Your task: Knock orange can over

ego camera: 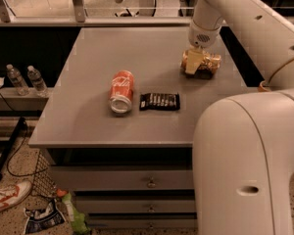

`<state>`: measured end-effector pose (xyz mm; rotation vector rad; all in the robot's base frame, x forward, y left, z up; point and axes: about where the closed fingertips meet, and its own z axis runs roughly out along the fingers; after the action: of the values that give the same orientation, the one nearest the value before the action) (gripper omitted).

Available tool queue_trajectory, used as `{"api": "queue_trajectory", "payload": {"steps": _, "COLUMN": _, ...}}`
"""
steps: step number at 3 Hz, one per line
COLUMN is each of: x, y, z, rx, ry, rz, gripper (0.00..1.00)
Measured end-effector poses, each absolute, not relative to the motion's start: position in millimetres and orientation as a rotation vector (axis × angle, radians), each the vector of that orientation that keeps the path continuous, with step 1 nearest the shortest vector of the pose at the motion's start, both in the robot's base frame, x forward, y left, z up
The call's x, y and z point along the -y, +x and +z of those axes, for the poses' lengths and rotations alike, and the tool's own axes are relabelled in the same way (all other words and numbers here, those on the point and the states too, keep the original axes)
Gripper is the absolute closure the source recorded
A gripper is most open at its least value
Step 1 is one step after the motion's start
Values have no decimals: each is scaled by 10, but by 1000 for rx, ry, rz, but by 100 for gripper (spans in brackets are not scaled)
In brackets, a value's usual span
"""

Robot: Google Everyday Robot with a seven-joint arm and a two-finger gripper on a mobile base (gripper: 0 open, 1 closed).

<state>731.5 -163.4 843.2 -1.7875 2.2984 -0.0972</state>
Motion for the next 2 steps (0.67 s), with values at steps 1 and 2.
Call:
{"api": "queue_trajectory", "payload": {"steps": 1, "x": 1623, "y": 7335, "z": 8400, "rx": -2296, "ry": -1787, "rz": -97, "gripper": 12}}
{"api": "queue_trajectory", "payload": {"steps": 2, "x": 1633, "y": 7344, "z": 8392, "rx": -2289, "ry": -1773, "rz": -84, "gripper": 0}}
